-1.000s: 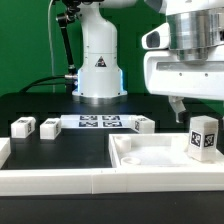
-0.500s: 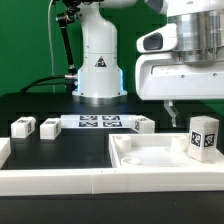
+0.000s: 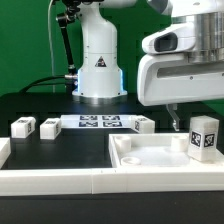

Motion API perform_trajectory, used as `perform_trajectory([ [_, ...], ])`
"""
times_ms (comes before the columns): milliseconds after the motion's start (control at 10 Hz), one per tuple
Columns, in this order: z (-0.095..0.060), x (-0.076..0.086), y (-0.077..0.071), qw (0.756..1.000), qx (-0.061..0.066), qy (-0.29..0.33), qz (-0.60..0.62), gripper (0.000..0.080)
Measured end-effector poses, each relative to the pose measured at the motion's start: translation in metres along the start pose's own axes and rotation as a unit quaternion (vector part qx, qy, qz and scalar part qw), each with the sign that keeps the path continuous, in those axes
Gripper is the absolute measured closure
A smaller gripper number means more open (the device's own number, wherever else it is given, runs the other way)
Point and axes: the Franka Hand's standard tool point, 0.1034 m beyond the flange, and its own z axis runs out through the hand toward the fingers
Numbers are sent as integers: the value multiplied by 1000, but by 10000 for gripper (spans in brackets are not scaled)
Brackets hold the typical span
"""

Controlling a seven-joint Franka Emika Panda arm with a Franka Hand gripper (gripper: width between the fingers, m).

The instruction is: Assemble square table

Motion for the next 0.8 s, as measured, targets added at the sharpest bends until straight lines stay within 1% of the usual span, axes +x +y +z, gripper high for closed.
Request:
perform_trajectory([
  [100,-1,1,-1,1000,-6,1,-26,151],
  [200,-1,1,0,995,-16,2,-95,151],
  [300,-1,2,1,993,-18,1,-118,151],
  [400,-1,2,1,993,-18,1,-117,182],
  [500,-1,2,1,993,-18,1,-117,182],
  [600,-1,2,1,993,-18,1,-114,361],
  [700,-1,2,1,994,-17,2,-107,510],
  [800,-1,2,1,994,-17,2,-105,510],
])
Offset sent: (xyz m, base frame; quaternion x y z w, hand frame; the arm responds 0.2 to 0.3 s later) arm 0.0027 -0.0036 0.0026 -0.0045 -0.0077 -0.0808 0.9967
